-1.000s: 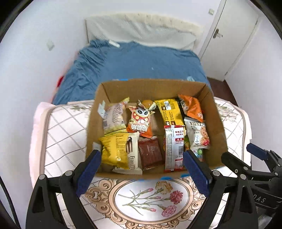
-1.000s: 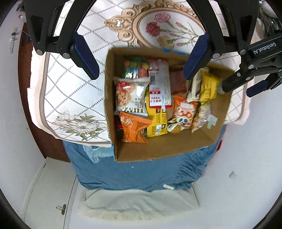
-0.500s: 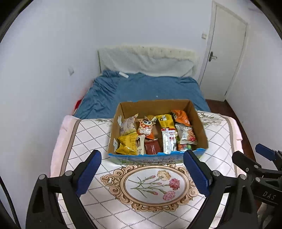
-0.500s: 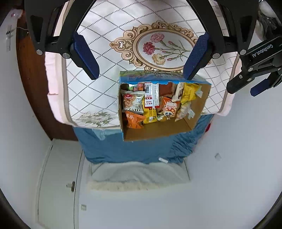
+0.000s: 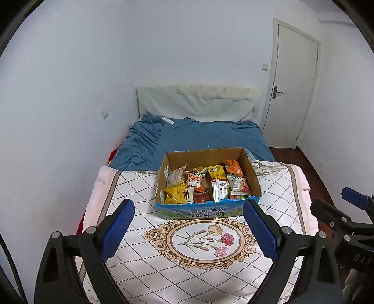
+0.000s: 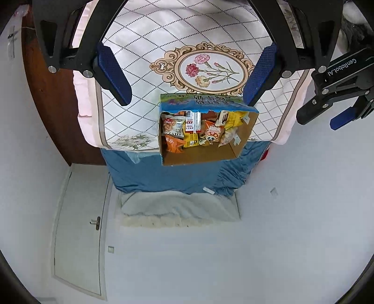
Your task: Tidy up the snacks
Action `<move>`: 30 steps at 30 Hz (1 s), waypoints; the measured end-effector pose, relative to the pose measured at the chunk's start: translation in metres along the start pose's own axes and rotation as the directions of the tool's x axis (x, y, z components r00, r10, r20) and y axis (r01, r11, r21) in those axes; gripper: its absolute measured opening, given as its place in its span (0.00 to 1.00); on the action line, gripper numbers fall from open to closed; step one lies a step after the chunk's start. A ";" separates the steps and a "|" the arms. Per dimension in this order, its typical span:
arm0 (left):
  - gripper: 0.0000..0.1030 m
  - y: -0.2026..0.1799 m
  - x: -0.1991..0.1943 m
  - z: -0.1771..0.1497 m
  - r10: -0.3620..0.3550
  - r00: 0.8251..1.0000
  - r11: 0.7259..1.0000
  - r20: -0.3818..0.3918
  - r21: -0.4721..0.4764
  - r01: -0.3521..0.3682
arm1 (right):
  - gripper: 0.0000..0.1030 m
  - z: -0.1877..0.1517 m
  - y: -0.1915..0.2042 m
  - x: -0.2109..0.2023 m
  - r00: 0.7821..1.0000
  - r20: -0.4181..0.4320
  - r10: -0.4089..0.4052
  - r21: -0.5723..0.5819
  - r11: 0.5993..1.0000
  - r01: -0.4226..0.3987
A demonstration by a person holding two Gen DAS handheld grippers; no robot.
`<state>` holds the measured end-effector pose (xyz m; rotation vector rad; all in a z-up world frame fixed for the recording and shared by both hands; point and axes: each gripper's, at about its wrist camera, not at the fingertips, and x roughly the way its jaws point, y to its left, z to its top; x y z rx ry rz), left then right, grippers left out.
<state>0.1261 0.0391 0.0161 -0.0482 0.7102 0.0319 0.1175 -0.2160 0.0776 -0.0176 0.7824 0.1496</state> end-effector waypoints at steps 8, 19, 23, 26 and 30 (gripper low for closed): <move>1.00 -0.003 0.000 -0.005 0.005 1.000 1.000 0.003 0.007 -0.005 | 1.00 -0.001 0.003 0.002 0.999 0.026 -0.027 -0.005 1.000 0.027; 1.00 -0.003 0.018 -0.002 0.030 0.999 1.000 0.021 -0.009 -0.030 | 1.00 0.001 -0.001 0.032 0.999 0.021 -0.043 0.019 0.999 0.042; 1.00 -0.005 0.021 -0.002 0.023 1.000 1.000 0.020 -0.005 -0.023 | 1.00 0.001 -0.004 0.039 0.999 0.014 -0.041 0.036 0.999 0.040; 1.00 -0.007 0.023 -0.003 0.020 1.000 1.000 0.012 0.000 -0.020 | 1.00 0.001 -0.004 0.043 0.999 0.007 -0.042 0.033 0.999 0.042; 1.00 -0.006 0.024 0.000 0.010 1.000 1.000 0.006 0.002 -0.010 | 1.00 0.001 -0.004 0.046 0.999 -0.001 -0.043 0.031 0.999 0.043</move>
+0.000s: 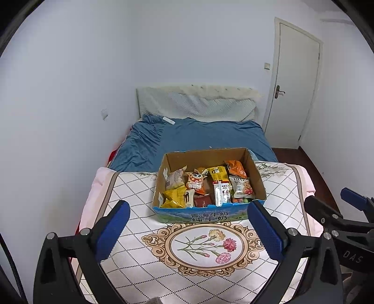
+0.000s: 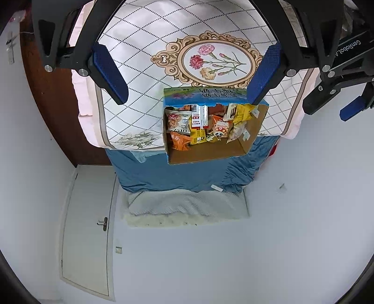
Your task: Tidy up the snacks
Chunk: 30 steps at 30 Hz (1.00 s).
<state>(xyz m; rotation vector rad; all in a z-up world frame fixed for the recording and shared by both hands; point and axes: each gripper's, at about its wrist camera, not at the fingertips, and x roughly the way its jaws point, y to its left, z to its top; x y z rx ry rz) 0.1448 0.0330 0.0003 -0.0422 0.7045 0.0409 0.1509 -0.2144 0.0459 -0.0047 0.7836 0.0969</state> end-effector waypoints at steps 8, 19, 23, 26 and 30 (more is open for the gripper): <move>1.00 0.002 -0.002 0.005 -0.016 1.000 1.000 0.001 0.011 0.016 | 1.00 0.005 0.000 -0.003 1.000 0.002 0.002 -0.011 1.000 -0.002; 1.00 0.011 -0.011 0.012 -0.016 1.000 1.000 0.019 -0.011 0.017 | 1.00 0.015 0.001 -0.009 1.000 -0.003 0.007 -0.029 1.000 -0.007; 1.00 0.009 -0.009 0.012 -0.019 1.000 1.000 0.012 -0.018 0.019 | 1.00 0.008 0.001 -0.009 1.000 -0.011 0.002 -0.031 1.000 -0.002; 1.00 0.001 -0.008 0.008 0.034 0.999 0.999 0.038 0.040 -0.036 | 1.00 0.007 0.004 -0.014 0.998 0.039 -0.043 -0.059 0.997 0.046; 1.00 0.020 0.001 0.018 -0.006 1.000 0.998 0.016 -0.067 0.007 | 1.00 0.013 -0.013 -0.008 0.999 0.036 -0.026 0.012 1.000 0.026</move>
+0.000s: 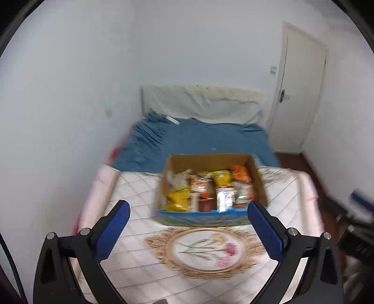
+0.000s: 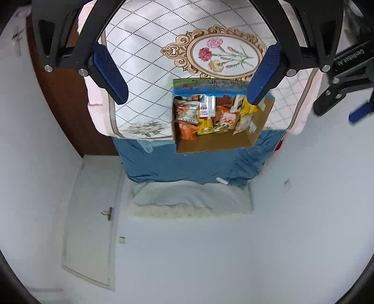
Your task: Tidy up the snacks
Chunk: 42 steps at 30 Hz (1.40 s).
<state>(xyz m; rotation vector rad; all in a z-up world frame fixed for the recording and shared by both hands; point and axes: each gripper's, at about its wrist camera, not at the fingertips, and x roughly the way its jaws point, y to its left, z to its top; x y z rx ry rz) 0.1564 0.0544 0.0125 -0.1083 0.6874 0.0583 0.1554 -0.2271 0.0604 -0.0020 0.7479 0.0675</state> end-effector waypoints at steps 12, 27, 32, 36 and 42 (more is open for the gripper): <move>1.00 -0.012 -0.023 -0.002 0.088 0.990 0.987 0.106 0.124 -0.101 | 1.00 -0.003 -0.014 -0.009 0.998 0.037 -0.056 -0.061 0.996 0.058; 1.00 -0.014 -0.026 -0.023 0.100 0.993 0.990 0.056 0.099 -0.105 | 1.00 -0.013 -0.007 -0.015 0.999 0.048 -0.025 -0.052 0.998 0.028; 1.00 -0.011 -0.027 -0.022 0.099 0.993 0.991 0.059 0.080 -0.104 | 1.00 -0.010 -0.005 -0.019 0.998 0.060 -0.025 -0.060 0.998 0.029; 1.00 -0.008 -0.027 -0.021 0.102 0.993 0.992 0.061 0.067 -0.106 | 1.00 -0.008 -0.002 -0.021 0.998 0.065 -0.020 -0.061 0.998 0.023; 1.00 -0.005 -0.024 -0.022 0.101 0.993 0.993 0.061 0.060 -0.105 | 1.00 -0.009 0.001 -0.020 0.998 0.054 -0.012 -0.060 0.998 0.016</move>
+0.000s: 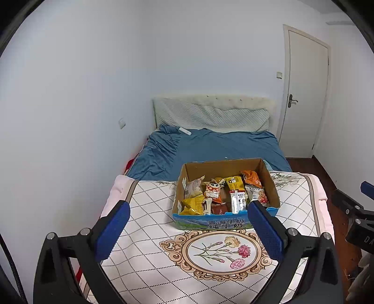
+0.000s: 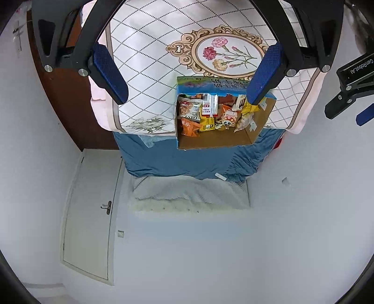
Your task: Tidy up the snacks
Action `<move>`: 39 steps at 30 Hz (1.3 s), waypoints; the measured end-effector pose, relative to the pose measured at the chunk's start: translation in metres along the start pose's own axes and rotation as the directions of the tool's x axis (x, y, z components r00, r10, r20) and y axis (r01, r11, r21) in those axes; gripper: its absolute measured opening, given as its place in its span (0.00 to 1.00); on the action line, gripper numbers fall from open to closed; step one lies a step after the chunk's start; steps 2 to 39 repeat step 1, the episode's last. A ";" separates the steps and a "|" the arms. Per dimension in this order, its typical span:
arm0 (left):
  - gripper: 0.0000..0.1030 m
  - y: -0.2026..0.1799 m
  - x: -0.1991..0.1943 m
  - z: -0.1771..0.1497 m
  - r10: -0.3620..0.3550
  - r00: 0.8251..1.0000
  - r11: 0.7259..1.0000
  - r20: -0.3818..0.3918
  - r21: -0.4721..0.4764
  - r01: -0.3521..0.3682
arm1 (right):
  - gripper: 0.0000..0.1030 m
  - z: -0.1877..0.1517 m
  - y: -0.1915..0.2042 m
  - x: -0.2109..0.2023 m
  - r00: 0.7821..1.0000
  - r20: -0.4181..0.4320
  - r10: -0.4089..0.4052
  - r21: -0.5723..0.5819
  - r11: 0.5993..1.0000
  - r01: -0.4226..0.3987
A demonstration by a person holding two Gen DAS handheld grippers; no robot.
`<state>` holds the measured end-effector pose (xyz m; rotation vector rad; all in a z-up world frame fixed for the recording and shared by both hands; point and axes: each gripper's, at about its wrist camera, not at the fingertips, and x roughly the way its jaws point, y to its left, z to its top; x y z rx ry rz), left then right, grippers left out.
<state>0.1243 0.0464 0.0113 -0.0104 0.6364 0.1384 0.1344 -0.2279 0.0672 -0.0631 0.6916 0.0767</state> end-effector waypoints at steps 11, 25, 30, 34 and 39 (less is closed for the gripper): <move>1.00 0.000 0.001 0.000 -0.001 1.000 1.000 -0.002 -0.001 0.001 | 1.00 0.000 0.001 0.001 1.000 -0.002 -0.001 -0.003 1.000 0.001; 1.00 0.000 0.001 0.000 -0.001 1.000 1.000 -0.002 -0.001 0.001 | 1.00 0.000 0.001 0.001 1.000 -0.002 -0.001 -0.003 1.000 0.001; 1.00 0.000 0.001 0.000 -0.001 1.000 1.000 -0.002 -0.001 0.001 | 1.00 0.000 0.001 0.001 1.000 -0.002 -0.001 -0.003 1.000 0.001; 1.00 0.000 0.001 0.000 -0.001 1.000 1.000 -0.002 -0.001 0.001 | 1.00 0.000 0.001 0.001 1.000 -0.002 -0.001 -0.003 1.000 0.001; 1.00 0.000 0.001 0.000 -0.001 1.000 1.000 -0.002 -0.001 0.001 | 1.00 0.000 0.001 0.001 1.000 -0.002 -0.001 -0.003 1.000 0.001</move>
